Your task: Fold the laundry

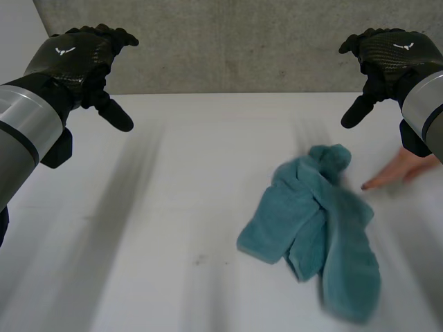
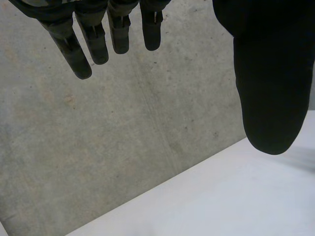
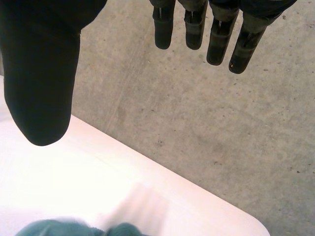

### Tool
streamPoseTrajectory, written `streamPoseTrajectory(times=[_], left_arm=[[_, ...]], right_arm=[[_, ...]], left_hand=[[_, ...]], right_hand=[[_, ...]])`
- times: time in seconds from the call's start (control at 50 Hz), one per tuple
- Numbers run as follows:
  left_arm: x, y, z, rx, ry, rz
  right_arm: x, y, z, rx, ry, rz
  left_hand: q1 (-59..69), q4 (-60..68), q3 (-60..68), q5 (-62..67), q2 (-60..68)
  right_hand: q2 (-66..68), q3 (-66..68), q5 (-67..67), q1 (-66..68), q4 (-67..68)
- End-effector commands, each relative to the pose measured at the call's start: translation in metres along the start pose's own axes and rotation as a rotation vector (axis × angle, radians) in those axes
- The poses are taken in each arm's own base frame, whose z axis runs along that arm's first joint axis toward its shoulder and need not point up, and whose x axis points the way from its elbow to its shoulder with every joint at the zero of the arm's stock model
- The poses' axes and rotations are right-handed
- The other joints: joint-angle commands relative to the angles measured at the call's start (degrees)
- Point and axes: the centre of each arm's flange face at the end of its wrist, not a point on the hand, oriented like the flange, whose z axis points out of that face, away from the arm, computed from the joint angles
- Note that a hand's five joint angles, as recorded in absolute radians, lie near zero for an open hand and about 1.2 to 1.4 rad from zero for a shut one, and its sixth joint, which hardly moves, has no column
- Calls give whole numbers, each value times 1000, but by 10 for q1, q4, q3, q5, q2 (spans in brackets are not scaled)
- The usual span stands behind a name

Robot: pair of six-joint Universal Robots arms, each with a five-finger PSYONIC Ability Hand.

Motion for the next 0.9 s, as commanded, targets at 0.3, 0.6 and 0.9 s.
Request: streamPoseTrajectory(times=[0.3, 0.6, 0.9], left_arm=[[2, 9, 2, -23, 7, -1], [3, 20, 9, -24, 7, -1], [4, 43, 22, -70, 12, -4]], right_arm=[[-2, 5, 4, -16, -26, -20], [-15, 83, -1, -252, -28, 253], [-29, 190, 12, -435, 16, 270]], left_hand=[[-16, -12, -9, -13, -11], [-14, -11, -8, -11, -10], [-12, -9, -6, -10, -8]], right_hand=[[-27, -23, -36, -13, -34], [-27, -23, -36, -13, -34], [190, 194, 181, 204, 183]])
